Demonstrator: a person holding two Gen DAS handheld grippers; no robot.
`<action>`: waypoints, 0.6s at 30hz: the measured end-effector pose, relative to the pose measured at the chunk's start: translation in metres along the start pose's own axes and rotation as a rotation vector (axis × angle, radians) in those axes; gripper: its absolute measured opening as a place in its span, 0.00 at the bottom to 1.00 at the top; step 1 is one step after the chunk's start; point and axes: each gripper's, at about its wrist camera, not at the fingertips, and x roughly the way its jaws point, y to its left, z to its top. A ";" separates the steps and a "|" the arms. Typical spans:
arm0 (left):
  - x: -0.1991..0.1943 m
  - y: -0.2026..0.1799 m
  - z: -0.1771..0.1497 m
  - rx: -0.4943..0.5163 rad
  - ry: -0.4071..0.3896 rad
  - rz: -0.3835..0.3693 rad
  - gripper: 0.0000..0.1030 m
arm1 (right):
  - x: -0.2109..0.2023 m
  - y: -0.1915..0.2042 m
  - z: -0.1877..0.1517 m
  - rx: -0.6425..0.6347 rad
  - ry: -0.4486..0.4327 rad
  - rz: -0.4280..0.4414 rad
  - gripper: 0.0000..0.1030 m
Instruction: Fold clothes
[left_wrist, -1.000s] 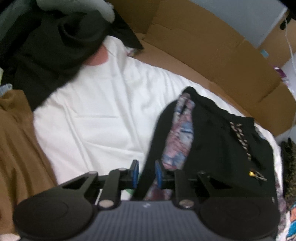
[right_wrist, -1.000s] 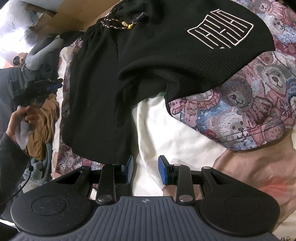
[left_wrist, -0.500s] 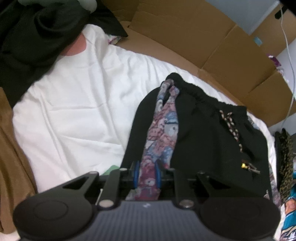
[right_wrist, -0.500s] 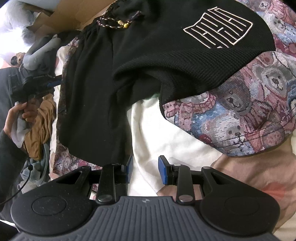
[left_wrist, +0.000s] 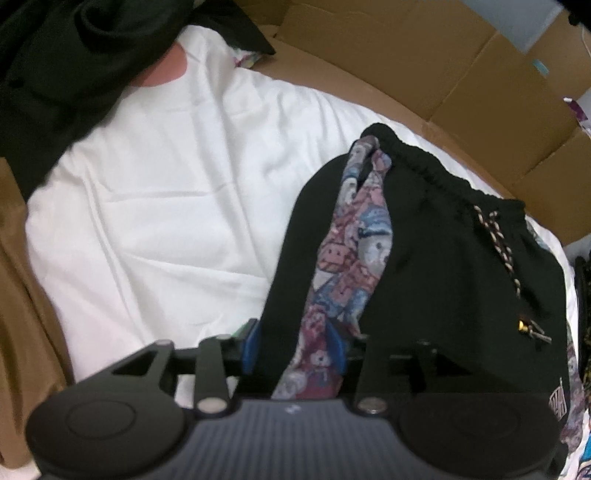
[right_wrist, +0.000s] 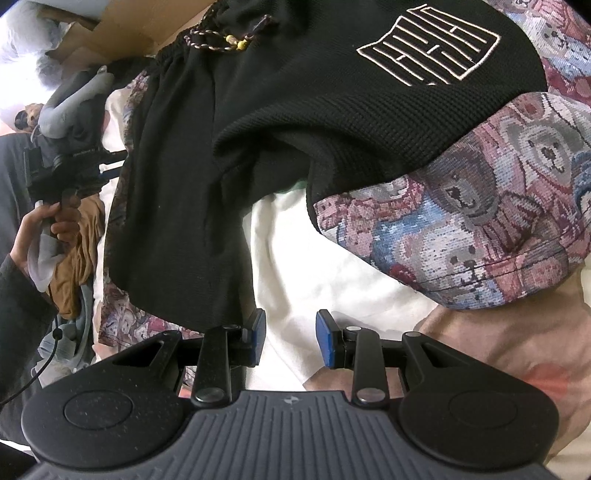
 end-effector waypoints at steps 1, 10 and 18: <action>0.001 -0.001 0.000 0.005 0.000 0.004 0.40 | 0.000 0.000 0.000 -0.001 0.001 0.000 0.31; 0.010 -0.010 -0.003 0.063 0.002 0.036 0.15 | 0.003 0.002 0.002 -0.007 0.005 -0.005 0.31; -0.012 0.006 0.004 0.043 -0.031 0.020 0.04 | 0.002 0.003 0.002 -0.011 0.000 -0.009 0.31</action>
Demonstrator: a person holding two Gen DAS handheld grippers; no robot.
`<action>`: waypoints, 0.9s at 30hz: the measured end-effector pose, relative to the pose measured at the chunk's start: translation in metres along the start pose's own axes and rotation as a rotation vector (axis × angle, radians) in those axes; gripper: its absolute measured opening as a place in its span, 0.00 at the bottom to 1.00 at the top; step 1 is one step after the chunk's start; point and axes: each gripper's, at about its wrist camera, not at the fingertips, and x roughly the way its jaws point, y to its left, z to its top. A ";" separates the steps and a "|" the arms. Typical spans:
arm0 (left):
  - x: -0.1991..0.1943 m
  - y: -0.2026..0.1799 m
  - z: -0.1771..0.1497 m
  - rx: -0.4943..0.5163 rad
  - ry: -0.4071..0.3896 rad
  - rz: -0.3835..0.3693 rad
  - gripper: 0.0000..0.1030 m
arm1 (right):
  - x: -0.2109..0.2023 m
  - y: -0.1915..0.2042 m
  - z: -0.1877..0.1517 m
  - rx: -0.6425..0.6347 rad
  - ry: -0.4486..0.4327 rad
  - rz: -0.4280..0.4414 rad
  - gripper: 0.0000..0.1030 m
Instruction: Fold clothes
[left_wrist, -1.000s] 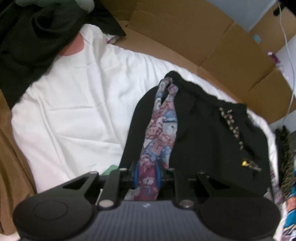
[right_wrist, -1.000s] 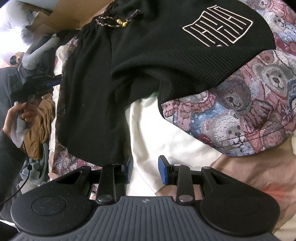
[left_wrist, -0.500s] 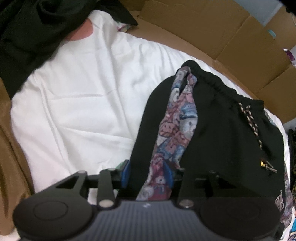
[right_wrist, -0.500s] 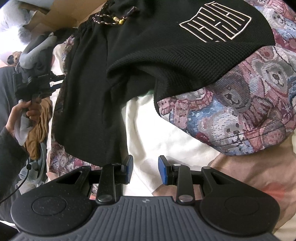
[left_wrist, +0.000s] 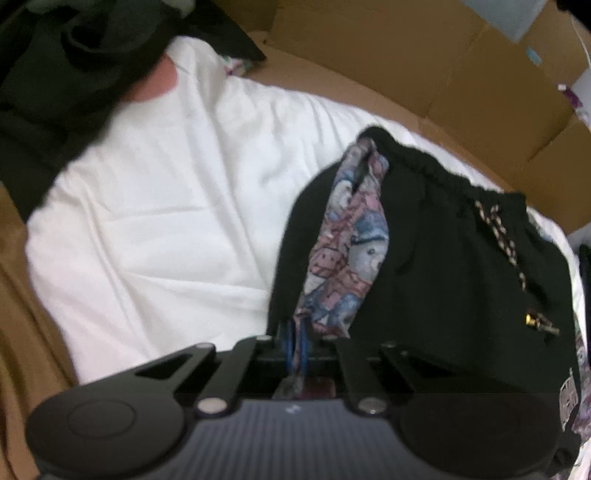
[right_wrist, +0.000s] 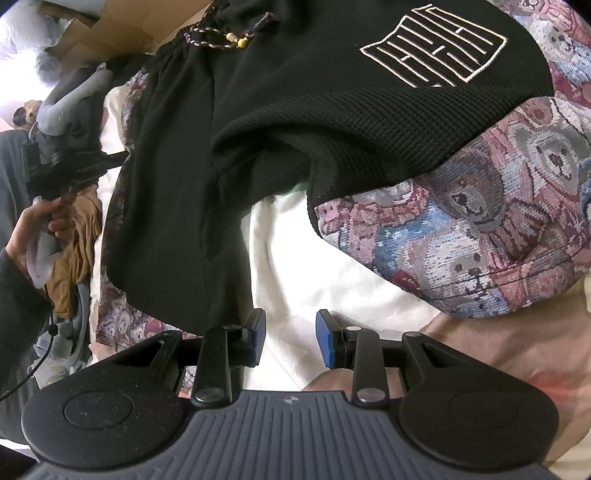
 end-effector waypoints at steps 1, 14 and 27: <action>-0.004 0.003 0.002 -0.002 -0.008 0.004 0.04 | 0.000 0.000 0.000 -0.001 -0.001 0.000 0.31; 0.014 0.011 0.008 0.022 -0.017 0.104 0.05 | 0.001 0.001 0.002 -0.002 0.002 -0.005 0.31; -0.050 0.010 -0.008 -0.068 -0.084 0.035 0.10 | -0.010 0.007 0.010 -0.025 -0.041 0.014 0.31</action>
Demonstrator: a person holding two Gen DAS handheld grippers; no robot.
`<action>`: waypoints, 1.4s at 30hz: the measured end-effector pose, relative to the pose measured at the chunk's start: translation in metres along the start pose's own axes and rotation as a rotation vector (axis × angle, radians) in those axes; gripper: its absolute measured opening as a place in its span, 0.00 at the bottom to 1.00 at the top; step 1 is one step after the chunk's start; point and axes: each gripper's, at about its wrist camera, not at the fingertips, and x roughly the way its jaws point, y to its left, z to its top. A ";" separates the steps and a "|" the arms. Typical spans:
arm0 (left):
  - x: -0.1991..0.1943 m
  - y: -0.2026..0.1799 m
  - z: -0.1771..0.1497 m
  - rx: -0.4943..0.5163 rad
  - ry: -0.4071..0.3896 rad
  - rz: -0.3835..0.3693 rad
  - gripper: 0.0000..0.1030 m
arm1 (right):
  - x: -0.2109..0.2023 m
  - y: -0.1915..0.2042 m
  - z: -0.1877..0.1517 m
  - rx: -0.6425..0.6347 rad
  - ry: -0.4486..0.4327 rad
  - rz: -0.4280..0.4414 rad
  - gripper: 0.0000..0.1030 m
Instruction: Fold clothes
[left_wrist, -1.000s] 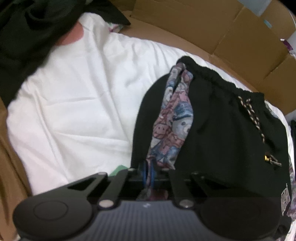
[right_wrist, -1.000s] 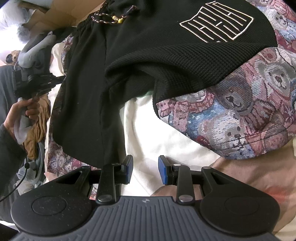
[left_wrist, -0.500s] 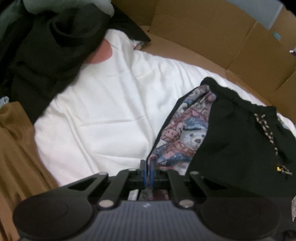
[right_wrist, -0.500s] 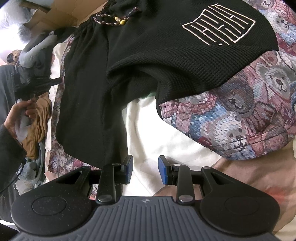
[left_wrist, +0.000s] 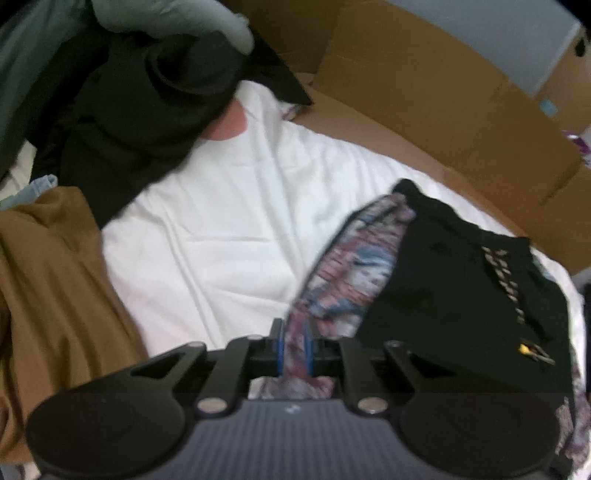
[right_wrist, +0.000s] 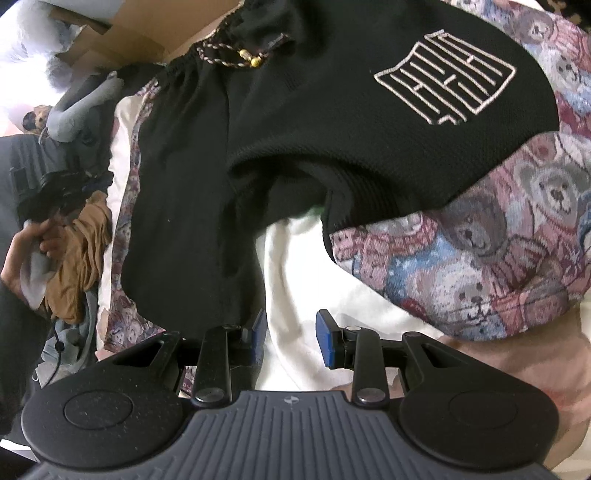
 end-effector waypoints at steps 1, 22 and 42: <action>0.000 -0.003 -0.003 0.005 0.006 -0.007 0.10 | -0.001 0.000 0.001 -0.004 -0.005 -0.002 0.31; 0.026 0.002 -0.030 -0.005 0.069 0.162 0.25 | -0.032 -0.029 -0.005 0.053 -0.079 -0.055 0.31; -0.020 -0.119 -0.076 0.099 0.078 0.025 0.59 | -0.074 -0.061 -0.031 0.129 -0.183 -0.034 0.44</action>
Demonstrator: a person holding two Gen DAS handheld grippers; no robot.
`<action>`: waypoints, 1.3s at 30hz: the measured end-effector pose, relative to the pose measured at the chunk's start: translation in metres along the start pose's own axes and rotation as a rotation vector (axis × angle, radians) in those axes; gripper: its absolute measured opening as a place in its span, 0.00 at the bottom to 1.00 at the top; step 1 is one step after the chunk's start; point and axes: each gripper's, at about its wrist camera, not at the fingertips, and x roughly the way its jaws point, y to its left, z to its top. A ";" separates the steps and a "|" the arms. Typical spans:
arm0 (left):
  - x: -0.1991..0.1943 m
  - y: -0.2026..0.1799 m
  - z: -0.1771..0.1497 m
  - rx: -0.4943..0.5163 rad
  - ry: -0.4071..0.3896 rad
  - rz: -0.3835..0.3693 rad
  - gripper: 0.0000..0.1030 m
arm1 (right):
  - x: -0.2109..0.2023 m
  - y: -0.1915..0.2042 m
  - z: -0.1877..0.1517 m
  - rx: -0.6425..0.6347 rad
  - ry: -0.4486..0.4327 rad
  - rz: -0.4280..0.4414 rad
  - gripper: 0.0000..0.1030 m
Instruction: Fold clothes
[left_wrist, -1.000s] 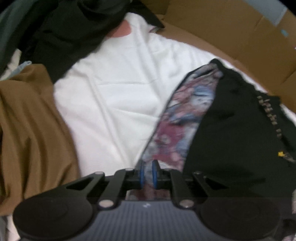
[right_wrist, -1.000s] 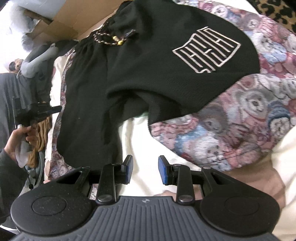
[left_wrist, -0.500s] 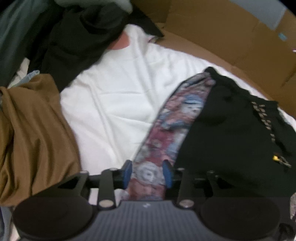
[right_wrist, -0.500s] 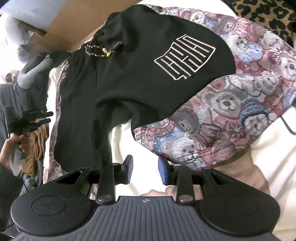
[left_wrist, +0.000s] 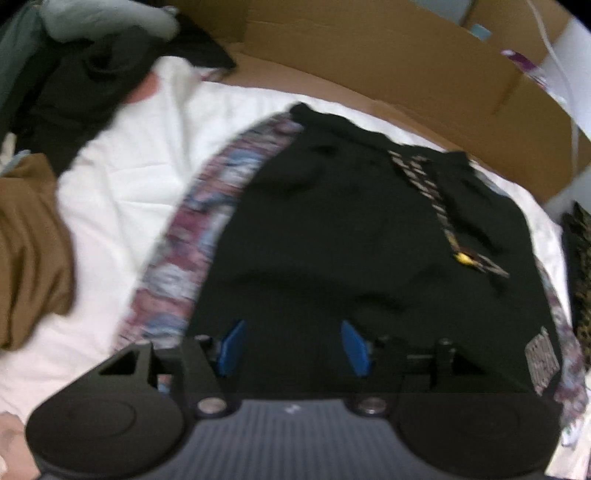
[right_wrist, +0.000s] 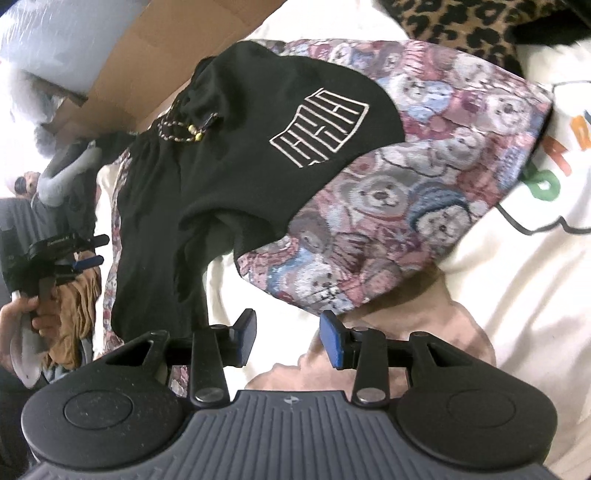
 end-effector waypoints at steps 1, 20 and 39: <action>-0.001 -0.007 -0.002 0.008 0.004 -0.011 0.59 | 0.000 -0.002 -0.001 0.007 -0.002 0.001 0.45; 0.011 -0.071 -0.053 0.028 0.122 -0.113 0.60 | 0.001 -0.025 -0.001 0.061 -0.014 -0.022 0.51; 0.010 -0.149 -0.094 0.260 0.171 -0.284 0.60 | 0.018 -0.039 0.012 0.126 -0.038 0.020 0.03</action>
